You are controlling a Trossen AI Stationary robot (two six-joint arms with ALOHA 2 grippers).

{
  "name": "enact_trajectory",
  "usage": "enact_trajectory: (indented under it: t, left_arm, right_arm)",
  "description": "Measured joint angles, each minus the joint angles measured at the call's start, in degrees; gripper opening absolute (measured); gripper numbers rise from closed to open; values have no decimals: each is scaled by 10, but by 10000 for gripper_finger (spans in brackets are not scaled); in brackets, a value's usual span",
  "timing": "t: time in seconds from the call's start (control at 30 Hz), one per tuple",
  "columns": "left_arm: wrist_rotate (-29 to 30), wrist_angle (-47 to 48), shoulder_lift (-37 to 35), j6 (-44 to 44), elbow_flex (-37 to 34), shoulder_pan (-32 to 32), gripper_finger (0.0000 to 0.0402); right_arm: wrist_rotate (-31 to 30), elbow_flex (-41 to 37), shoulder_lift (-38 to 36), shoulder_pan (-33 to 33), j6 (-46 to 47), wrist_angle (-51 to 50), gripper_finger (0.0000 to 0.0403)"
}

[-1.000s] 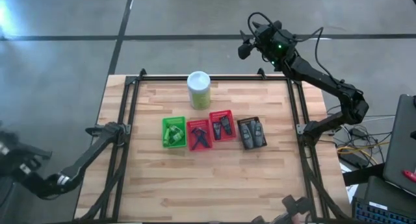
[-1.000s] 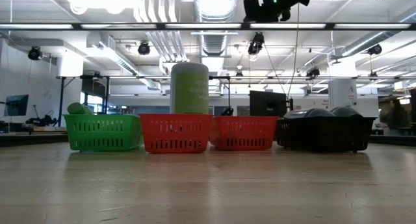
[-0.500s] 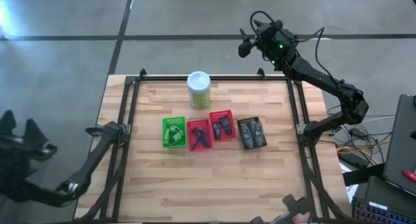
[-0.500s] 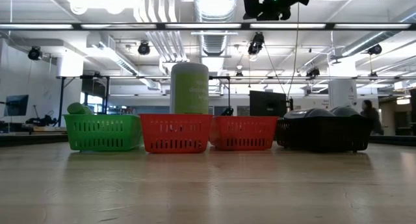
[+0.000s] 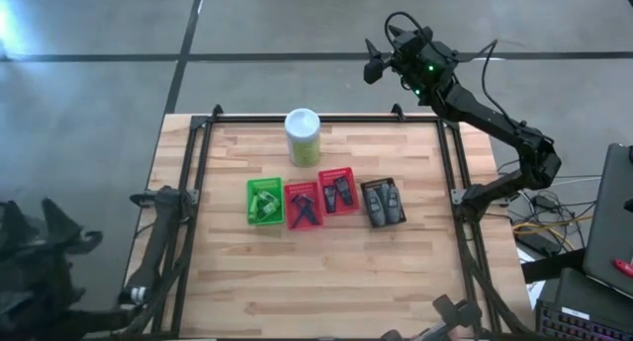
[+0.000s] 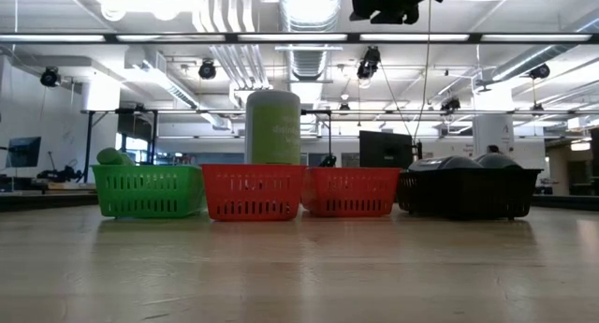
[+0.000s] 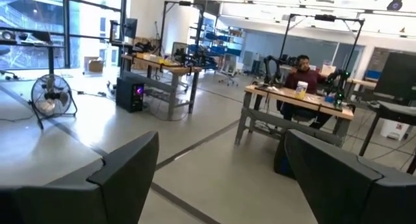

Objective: Pick & Place Travel size toiletries
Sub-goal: Return to Home Position

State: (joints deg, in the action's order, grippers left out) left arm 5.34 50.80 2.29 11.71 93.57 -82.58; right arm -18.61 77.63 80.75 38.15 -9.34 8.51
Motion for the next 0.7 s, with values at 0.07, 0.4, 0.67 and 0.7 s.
enact_trajectory:
  t: [0.07, 0.4, 0.67, 0.7]
  left_arm:
    - [28, 11, 5, 15, -7, -26, 259]
    - [32, 74, 22, -5, -187, 13, 259]
    - [69, -49, 15, -74, -417, 31, 259]
    - [62, -60, 12, -81, -447, 31, 259]
  right_arm:
    - [0, 0, 0, 0, 0, 0, 332]
    - [0, 0, 0, 0, 2, -8, 321]
    - [1, 0, 0, 0, 5, -11, 296]
    - [1, 0, 0, 0, 6, -11, 293]
